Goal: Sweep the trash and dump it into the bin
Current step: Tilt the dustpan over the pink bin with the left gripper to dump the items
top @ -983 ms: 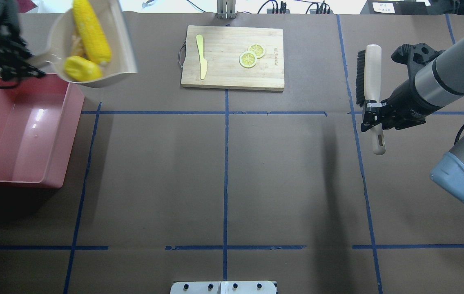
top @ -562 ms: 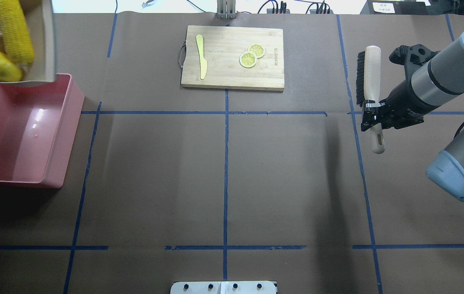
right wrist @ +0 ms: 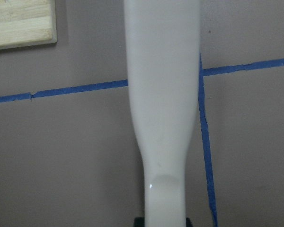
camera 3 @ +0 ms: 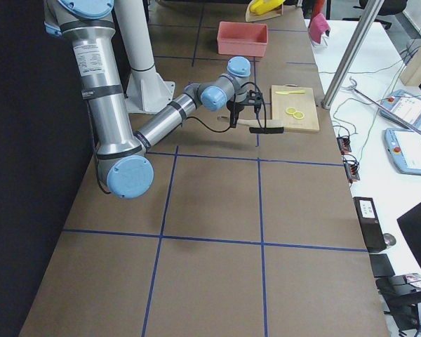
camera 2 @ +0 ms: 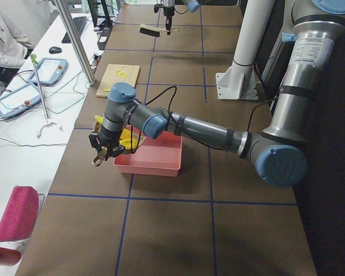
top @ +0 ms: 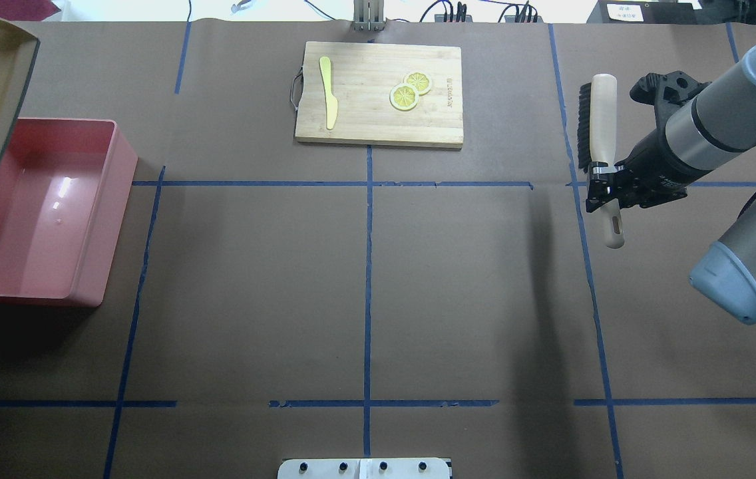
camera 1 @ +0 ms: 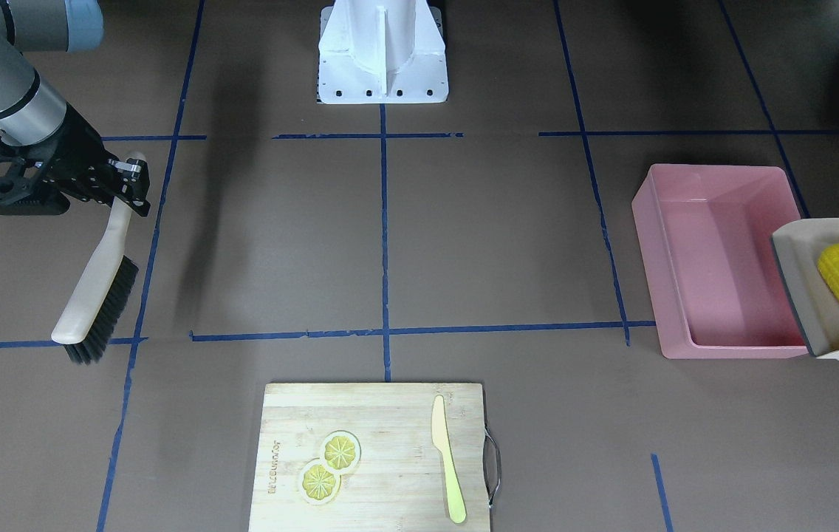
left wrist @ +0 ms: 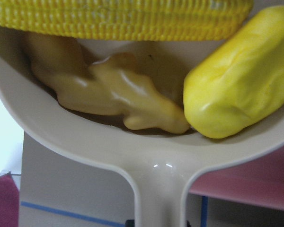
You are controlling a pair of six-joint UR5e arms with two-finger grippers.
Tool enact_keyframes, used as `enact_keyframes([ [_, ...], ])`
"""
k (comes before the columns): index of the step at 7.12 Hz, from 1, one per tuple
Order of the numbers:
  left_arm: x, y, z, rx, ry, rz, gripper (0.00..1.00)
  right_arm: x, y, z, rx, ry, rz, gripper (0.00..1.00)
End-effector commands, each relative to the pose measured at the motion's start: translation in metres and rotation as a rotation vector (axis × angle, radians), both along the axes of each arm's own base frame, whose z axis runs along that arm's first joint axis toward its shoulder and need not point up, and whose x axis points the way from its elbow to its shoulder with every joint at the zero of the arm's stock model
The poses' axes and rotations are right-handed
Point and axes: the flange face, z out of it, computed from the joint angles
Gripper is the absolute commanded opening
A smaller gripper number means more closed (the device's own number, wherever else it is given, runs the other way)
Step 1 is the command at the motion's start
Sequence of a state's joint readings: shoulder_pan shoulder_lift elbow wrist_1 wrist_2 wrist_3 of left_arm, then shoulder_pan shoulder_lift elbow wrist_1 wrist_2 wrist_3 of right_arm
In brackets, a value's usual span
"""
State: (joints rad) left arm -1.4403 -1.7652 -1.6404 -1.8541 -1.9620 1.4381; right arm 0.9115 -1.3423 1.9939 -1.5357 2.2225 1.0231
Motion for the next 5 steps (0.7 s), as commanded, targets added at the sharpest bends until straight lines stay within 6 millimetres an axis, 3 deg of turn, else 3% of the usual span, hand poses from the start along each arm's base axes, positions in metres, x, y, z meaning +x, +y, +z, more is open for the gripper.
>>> enact_keyframes([
  [1,0.0029,-0.0022,-0.014,0.107,-0.225,0.055,0.03,-0.0014,-0.0001,-0.0012,-0.003,-0.002,0.0,0.0],
  [5,0.0041,-0.0001,-0.0196,0.127,-0.278,0.042,0.03,-0.0034,0.0015,-0.0021,-0.008,-0.005,0.001,0.0],
])
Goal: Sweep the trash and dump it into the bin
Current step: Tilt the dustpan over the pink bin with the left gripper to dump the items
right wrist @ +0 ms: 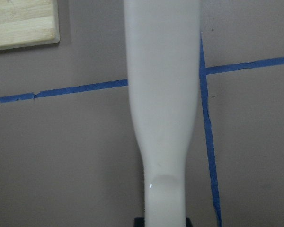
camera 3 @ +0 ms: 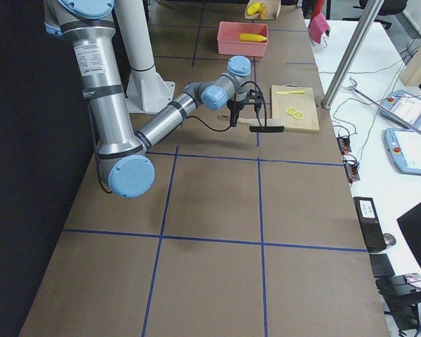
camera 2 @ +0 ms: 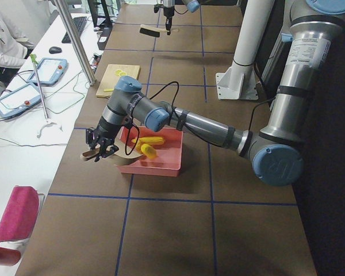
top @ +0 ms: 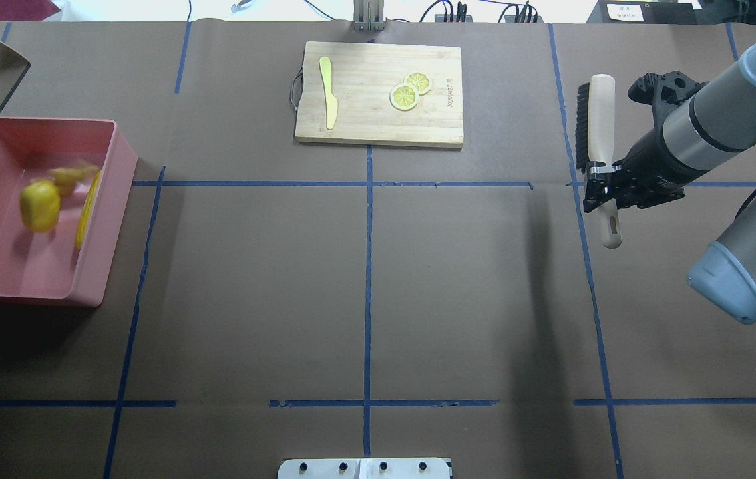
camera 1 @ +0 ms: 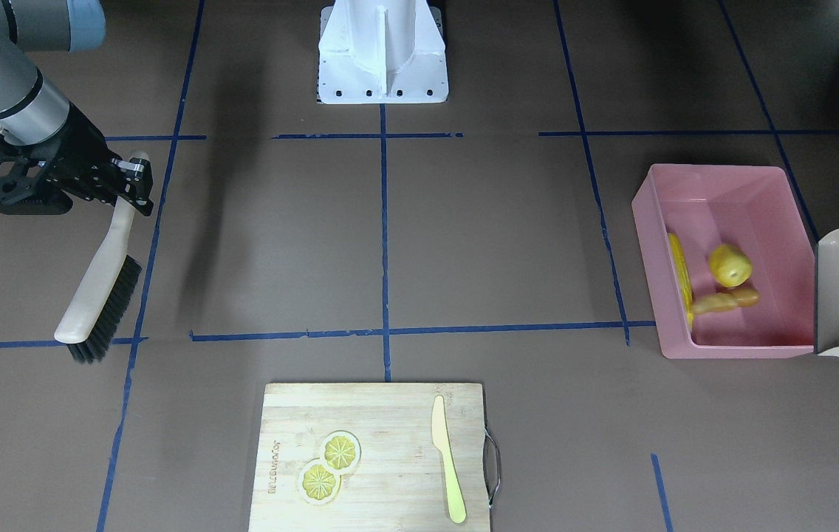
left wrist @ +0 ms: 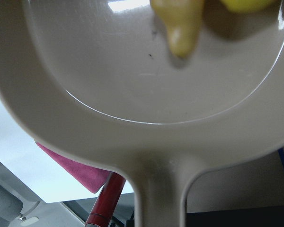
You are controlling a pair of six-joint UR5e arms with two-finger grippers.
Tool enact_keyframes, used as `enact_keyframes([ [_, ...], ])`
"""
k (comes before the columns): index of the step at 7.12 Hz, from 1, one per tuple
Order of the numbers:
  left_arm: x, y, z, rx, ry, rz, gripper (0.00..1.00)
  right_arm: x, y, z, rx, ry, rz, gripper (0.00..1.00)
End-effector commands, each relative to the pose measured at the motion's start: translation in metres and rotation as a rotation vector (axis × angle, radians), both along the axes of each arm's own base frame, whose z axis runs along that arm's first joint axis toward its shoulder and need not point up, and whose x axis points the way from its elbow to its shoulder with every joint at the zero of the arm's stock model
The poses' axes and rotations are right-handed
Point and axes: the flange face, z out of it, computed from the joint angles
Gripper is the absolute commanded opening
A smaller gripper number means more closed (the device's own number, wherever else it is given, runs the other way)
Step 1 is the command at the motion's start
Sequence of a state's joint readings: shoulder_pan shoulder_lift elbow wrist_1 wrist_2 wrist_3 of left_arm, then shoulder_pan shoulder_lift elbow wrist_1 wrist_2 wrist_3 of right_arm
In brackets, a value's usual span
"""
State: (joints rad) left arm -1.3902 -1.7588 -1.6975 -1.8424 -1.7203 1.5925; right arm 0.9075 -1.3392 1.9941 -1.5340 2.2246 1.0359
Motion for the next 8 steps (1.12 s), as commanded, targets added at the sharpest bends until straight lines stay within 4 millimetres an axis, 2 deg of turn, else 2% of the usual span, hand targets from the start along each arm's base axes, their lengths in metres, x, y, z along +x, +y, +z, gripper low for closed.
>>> enact_keyframes([
  [1,-0.005,0.0,0.001,0.0,-0.012,-0.008,0.03,-0.002,0.001,0.0,-0.001,0.0,-0.003,0.0],
  [2,-0.001,-0.001,0.005,-0.042,-0.007,0.003,0.03,-0.003,0.001,-0.001,0.001,-0.001,-0.005,0.0],
  [3,0.003,0.001,-0.021,-0.077,0.039,-0.031,0.02,-0.003,0.002,0.0,0.001,0.0,-0.007,0.0],
  [6,0.045,-0.004,-0.098,-0.336,0.499,-0.142,0.02,-0.006,0.003,0.001,0.004,0.002,-0.014,0.0],
  [7,0.093,0.001,-0.123,-0.377,0.55,-0.133,0.02,-0.009,0.005,0.001,0.002,0.003,-0.018,0.0],
  [8,0.161,0.026,-0.139,-0.486,0.556,-0.122,0.02,-0.01,0.005,0.001,0.002,0.003,-0.02,0.0],
])
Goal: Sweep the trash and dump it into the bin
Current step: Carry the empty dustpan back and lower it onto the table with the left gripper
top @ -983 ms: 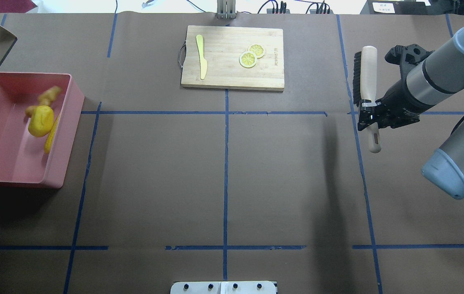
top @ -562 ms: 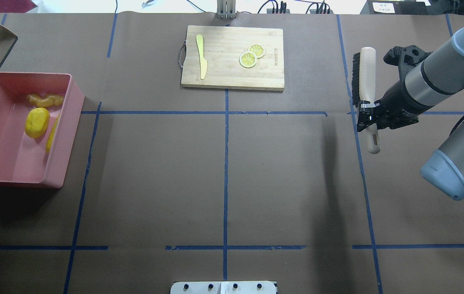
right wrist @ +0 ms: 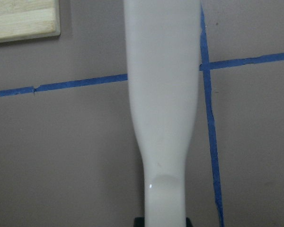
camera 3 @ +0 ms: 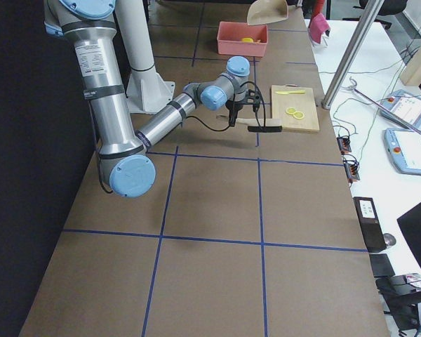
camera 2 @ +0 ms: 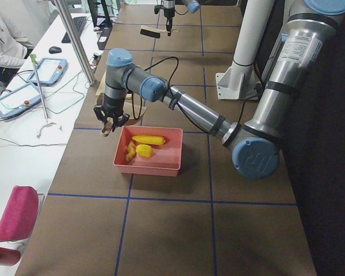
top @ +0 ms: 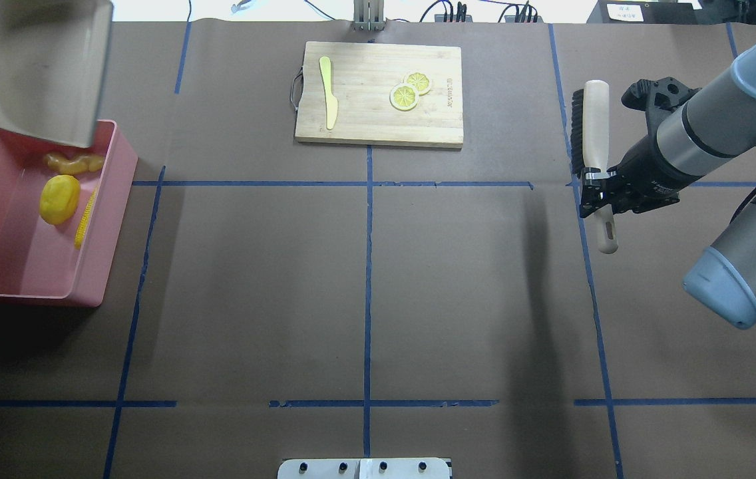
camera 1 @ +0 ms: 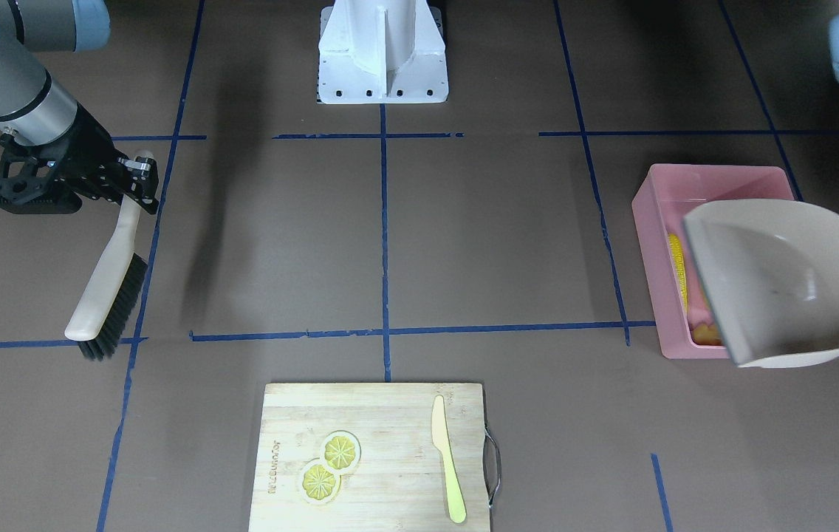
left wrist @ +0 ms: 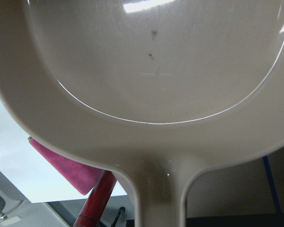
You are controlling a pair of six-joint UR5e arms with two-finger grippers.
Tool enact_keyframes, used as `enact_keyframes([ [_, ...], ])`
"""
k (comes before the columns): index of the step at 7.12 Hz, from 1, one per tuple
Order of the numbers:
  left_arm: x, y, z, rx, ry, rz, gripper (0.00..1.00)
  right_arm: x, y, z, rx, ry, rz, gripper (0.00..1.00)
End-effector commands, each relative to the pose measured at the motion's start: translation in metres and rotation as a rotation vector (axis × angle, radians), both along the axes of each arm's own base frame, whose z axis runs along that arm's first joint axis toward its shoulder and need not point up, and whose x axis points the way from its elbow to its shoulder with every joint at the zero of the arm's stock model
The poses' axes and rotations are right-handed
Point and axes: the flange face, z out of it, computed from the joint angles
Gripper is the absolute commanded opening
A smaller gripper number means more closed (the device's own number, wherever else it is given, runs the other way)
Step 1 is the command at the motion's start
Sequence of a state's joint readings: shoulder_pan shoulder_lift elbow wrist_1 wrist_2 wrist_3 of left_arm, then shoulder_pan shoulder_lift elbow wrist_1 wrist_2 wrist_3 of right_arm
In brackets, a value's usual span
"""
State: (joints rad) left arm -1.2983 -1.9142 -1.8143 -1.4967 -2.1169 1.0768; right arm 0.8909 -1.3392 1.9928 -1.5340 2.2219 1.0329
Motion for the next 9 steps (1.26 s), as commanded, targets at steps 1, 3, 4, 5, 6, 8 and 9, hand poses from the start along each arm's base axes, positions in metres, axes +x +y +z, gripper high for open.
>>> enact_keyframes([
  [1,0.141,0.054,-0.038,-0.17,0.038,0.092,0.02,-0.002,0.001,0.001,0.004,0.008,0.004,0.0],
  [3,0.24,0.106,-0.044,-0.224,0.013,0.146,0.04,-0.004,0.001,0.002,0.017,0.021,0.01,0.0],
  [4,0.299,0.137,-0.064,-0.181,-0.014,0.187,0.04,-0.006,0.002,0.002,0.017,0.023,0.008,0.0],
  [5,0.317,0.147,-0.071,-0.134,-0.036,0.192,0.05,-0.009,0.003,0.003,0.024,0.031,0.011,0.0],
  [6,0.333,0.158,-0.068,-0.155,-0.041,0.193,0.06,-0.009,0.003,0.003,0.025,0.032,0.011,0.0],
  [8,0.367,0.18,-0.072,-0.178,-0.048,0.153,0.06,-0.01,0.003,0.003,0.024,0.033,0.011,0.0],
  [9,0.379,0.182,-0.074,-0.191,-0.021,0.132,0.07,-0.01,0.003,0.003,0.024,0.033,0.011,0.0],
])
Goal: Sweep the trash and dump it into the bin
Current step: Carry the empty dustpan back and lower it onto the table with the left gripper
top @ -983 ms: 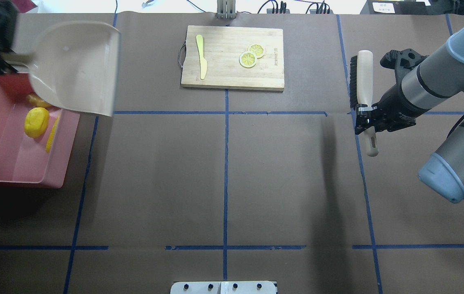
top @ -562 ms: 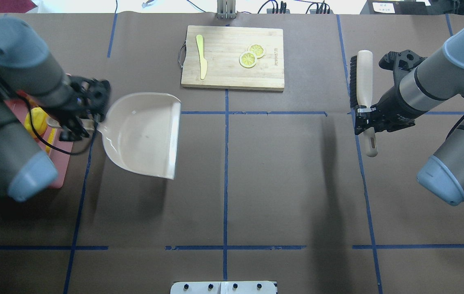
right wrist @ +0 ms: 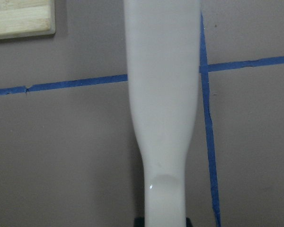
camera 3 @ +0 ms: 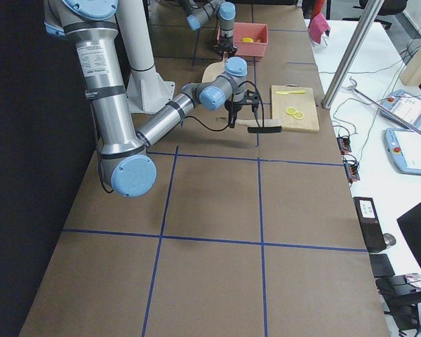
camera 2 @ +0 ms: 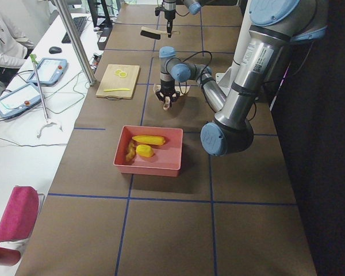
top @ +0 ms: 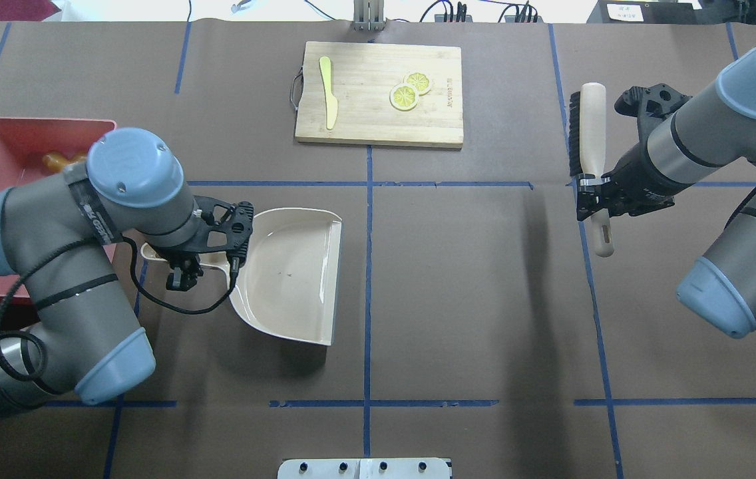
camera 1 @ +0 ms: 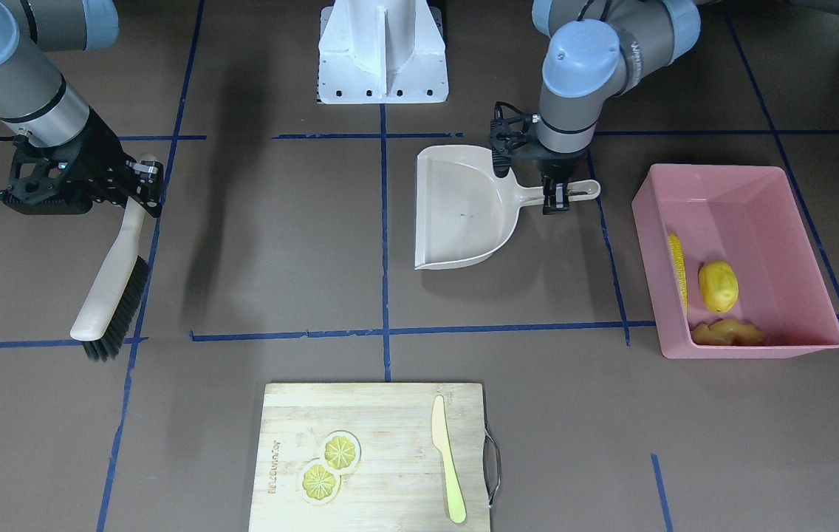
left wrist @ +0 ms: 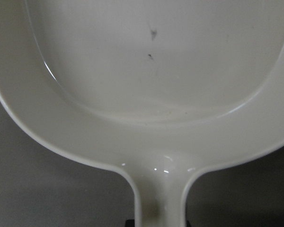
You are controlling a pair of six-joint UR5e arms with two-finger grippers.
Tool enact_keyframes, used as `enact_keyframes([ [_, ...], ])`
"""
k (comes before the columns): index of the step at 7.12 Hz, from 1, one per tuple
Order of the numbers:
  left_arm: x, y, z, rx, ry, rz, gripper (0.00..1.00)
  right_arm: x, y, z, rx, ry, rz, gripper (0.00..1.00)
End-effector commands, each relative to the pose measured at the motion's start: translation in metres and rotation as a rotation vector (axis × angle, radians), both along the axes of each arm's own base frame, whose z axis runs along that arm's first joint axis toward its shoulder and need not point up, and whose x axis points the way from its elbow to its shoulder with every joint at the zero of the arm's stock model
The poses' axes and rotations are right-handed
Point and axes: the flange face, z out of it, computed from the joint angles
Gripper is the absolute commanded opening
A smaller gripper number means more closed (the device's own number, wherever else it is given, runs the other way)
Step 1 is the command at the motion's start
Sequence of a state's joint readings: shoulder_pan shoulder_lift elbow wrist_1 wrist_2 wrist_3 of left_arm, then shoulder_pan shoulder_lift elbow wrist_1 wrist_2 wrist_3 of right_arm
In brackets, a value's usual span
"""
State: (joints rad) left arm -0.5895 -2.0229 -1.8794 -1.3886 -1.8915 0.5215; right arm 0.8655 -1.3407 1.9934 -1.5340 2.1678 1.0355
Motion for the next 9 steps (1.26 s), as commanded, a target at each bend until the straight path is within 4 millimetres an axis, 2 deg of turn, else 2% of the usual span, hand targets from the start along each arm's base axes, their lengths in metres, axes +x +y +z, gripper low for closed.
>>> enact_keyframes([
  [1,0.022,0.002,0.002,-0.019,0.03,-0.052,0.07,-0.002,0.001,0.0,0.001,0.0,-0.003,0.0],
  [3,0.036,0.002,0.006,-0.035,0.042,-0.073,0.08,-0.006,0.002,0.0,0.011,0.01,0.0,0.0],
  [4,0.037,0.0,0.007,-0.016,0.032,-0.084,0.09,-0.007,0.003,0.0,0.011,0.01,-0.003,0.0],
  [5,0.037,-0.001,0.007,-0.004,0.029,-0.086,0.15,-0.008,0.004,0.0,0.012,0.011,-0.005,0.0],
  [6,0.036,-0.002,0.004,0.007,0.046,-0.088,0.29,-0.009,0.004,0.0,0.011,0.013,-0.004,0.0],
  [8,0.034,-0.005,0.004,0.04,0.038,-0.105,1.0,-0.009,0.004,0.0,0.013,0.013,-0.003,0.0],
  [9,0.029,-0.008,0.0,0.091,0.029,-0.102,1.0,-0.01,0.004,0.0,0.017,0.01,-0.005,0.0],
])
